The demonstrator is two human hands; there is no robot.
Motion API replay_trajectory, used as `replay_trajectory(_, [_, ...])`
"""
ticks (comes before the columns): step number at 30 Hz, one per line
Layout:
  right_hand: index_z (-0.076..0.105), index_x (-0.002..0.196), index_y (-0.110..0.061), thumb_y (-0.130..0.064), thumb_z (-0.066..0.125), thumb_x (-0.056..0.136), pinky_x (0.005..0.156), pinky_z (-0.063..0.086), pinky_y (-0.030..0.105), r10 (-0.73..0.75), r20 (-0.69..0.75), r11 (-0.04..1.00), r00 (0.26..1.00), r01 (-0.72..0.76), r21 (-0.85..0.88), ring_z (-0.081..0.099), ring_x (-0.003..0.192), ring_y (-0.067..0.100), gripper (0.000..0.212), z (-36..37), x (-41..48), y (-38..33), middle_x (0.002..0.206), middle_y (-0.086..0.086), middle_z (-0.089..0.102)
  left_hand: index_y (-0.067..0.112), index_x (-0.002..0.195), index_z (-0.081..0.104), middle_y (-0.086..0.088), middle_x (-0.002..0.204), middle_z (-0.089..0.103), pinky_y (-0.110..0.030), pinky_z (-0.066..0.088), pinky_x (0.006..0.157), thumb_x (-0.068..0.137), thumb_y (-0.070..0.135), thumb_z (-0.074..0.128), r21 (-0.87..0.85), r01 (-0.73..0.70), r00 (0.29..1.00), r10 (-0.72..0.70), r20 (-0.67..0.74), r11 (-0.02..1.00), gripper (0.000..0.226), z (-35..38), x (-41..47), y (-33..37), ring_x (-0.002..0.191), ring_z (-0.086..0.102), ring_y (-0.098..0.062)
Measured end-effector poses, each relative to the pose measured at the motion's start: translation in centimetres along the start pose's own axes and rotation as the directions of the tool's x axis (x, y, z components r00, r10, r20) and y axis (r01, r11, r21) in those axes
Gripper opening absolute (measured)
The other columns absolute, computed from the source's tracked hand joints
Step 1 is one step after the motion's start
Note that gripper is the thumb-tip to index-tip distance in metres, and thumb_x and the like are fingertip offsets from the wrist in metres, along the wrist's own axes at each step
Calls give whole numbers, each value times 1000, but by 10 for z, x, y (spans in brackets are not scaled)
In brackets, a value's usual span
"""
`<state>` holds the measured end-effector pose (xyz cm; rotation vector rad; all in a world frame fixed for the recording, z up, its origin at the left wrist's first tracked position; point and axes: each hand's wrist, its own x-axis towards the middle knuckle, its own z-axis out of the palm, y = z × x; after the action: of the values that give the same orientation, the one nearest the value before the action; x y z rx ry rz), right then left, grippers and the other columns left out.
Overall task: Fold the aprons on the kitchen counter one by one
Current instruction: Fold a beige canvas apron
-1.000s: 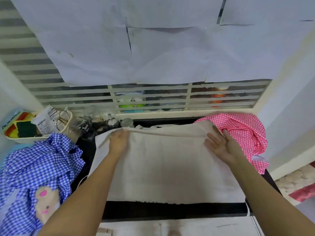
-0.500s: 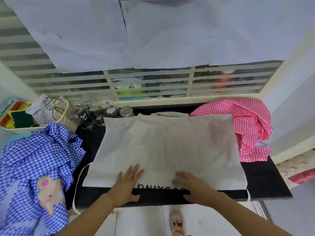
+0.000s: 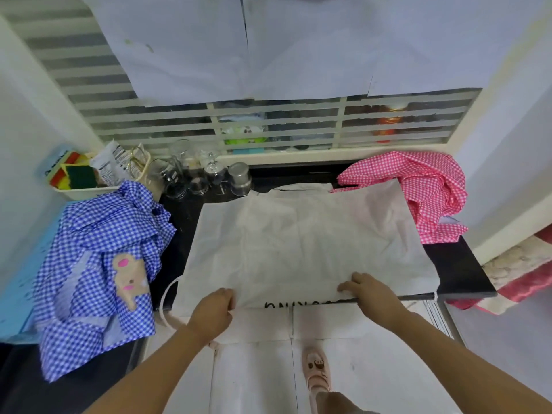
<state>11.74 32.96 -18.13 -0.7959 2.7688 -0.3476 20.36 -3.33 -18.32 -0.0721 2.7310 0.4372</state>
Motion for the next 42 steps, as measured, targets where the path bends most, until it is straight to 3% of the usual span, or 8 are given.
replay_trajectory(4, [47, 138, -32, 10, 40, 79, 80, 42, 24, 22, 156, 1000, 988, -24, 14, 44, 103, 17, 73, 7, -22, -3, 114, -1, 41, 31, 75, 41, 15, 77, 40, -10, 30, 63, 77, 4, 52, -4, 23, 999, -23, 50, 1000, 29, 13, -19, 1, 83, 52, -14])
replay_trajectory(7, [55, 132, -28, -5, 52, 81, 102, 39, 33, -4, 191, 999, 982, -5, 46, 38, 127, 26, 56, 7, -24, -1, 148, 4, 29, 24, 116, 51, 7, 107, 49, -24, 36, 84, 84, 23, 59, 13, 30, 995, -31, 93, 999, 33, 14, -23, 4, 109, 50, -17])
replay_trajectory(9, [62, 122, -25, -14, 57, 85, 107, 33, 33, 40, 182, 996, 983, -54, 75, 35, 131, 27, 38, 3, -20, -1, 151, 4, 28, 22, 124, 50, 3, 119, 50, -29, 37, 94, 86, 30, 59, -68, 93, 993, -88, 73, 993, 40, 9, -20, 8, 114, 49, -18])
replay_trajectory(17, [53, 124, -19, -21, 50, 96, 83, 39, 20, 199, 171, 963, 965, -225, 146, 55, 100, 16, 29, -22, 50, 9, 119, 2, 54, 14, 132, 46, -8, 130, 45, -29, 39, 98, 87, 18, 62, -269, 178, 977, -203, -66, 947, 49, -38, 45, 20, 119, 47, -24])
replay_trajectory(23, [61, 118, -19, -13, 52, 94, 89, 40, 22, 112, 116, 963, 987, -137, 232, 56, 104, 17, 26, -49, 138, -3, 120, 1, 58, 17, 147, 22, -11, 149, 26, -44, 37, 107, 79, 30, 76, -234, 332, 934, -353, -53, 914, 88, -71, 99, 14, 133, 33, -33])
replay_trajectory(28, [61, 120, -18, -3, 46, 93, 92, 37, 20, -3, 60, 967, 998, -12, 256, 55, 111, 18, 34, -71, 226, -23, 128, 1, 55, 25, 152, -8, -7, 160, -10, -54, 17, 114, 79, 34, 76, -180, 484, 875, -470, 114, 856, 112, -70, 119, -1, 147, -1, -31])
replay_trajectory(34, [50, 132, -23, -1, 41, 92, 91, 45, 33, -110, 235, 984, 966, 73, 162, 57, 108, 28, 46, -65, 316, -58, 121, 8, 59, 24, 151, -16, -1, 158, -23, -58, 12, 114, 80, 46, 71, -191, 513, 855, -479, 198, 837, 114, -59, 114, -18, 147, -17, -24])
replay_trajectory(42, [57, 75, -22, -16, 62, 83, 71, 46, 27, -106, 331, 985, 937, 55, 162, 58, 83, 19, 11, -49, 359, -61, 83, -3, 61, 19, 150, -19, -5, 157, -26, -55, 13, 115, 82, 55, 64, -34, 476, 864, -460, 205, 879, 114, -56, 106, -18, 146, -18, -26])
